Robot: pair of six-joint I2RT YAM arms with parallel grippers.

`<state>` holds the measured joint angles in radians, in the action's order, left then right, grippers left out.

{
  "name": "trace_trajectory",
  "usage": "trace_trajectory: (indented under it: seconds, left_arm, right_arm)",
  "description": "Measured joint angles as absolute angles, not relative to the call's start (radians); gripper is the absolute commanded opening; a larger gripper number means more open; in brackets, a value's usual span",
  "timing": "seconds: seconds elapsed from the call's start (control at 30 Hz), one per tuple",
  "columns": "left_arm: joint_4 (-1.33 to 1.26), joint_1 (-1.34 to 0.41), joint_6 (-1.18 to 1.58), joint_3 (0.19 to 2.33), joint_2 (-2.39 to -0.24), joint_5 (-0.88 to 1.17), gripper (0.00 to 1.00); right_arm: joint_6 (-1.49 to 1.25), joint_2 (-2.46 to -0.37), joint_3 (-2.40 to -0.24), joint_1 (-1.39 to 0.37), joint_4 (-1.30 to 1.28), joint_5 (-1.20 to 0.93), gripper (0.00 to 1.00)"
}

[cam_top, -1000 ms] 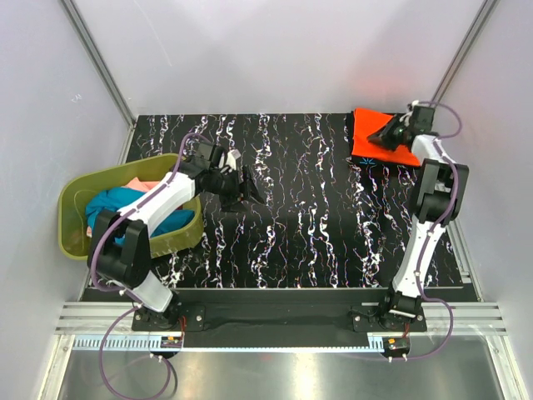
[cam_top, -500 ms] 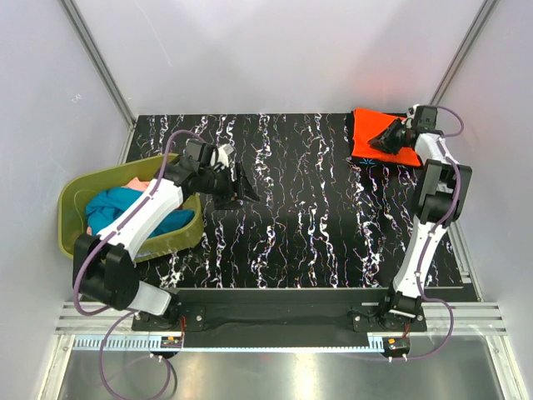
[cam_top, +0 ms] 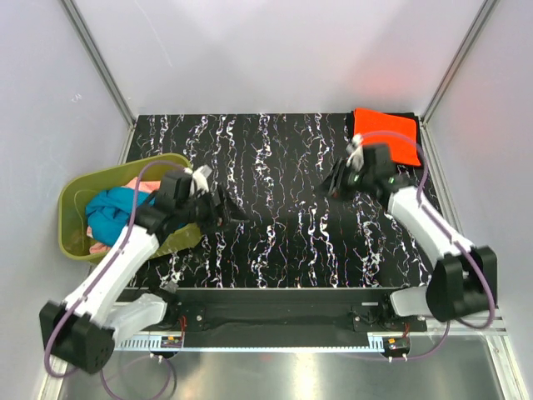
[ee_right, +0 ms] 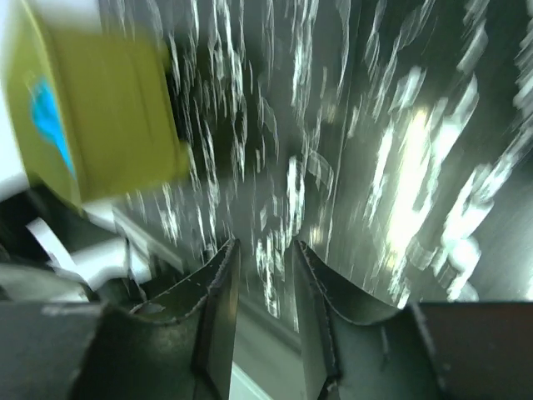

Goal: Fold and stack the t-shirts
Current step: Neatly place the folded tshirt to the corner

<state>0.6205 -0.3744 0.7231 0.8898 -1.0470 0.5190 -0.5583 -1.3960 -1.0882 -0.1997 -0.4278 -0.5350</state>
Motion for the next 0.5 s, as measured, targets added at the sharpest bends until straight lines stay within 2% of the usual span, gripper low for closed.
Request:
trace_trajectory:
  seconds: [0.1,0.23,0.27,0.3,0.33,0.5]
  left_arm:
    - [0.597,-0.375,0.762,0.784,-0.902,0.495,0.92]
    - [0.55,-0.375,0.816,0.623,-0.714,0.479,0.94]
    - [0.546,-0.375,0.823,0.584,-0.667,0.477,0.94]
    - [0.526,-0.377,0.834,0.552,-0.619,0.475,0.95]
    - [0.512,-0.38,0.841,0.518,-0.573,0.478,0.95]
    - [0.468,-0.381,0.886,0.366,-0.333,0.482,0.97]
  right_arm:
    - [-0.607,-1.279,-0.894,-0.303,-0.417,-0.507,0.42]
    - [-0.678,-1.112,-0.64,-0.311,-0.434,-0.434,0.55]
    - [-0.692,-1.062,-0.598,-0.311,-0.453,-0.419,0.73]
    - [-0.707,-1.009,-0.562,-0.31,-0.468,-0.403,0.84]
    - [-0.721,-0.956,-0.534,-0.31,-0.474,-0.392,0.99]
    - [-0.793,-0.715,-0.441,-0.31,-0.477,-0.338,1.0]
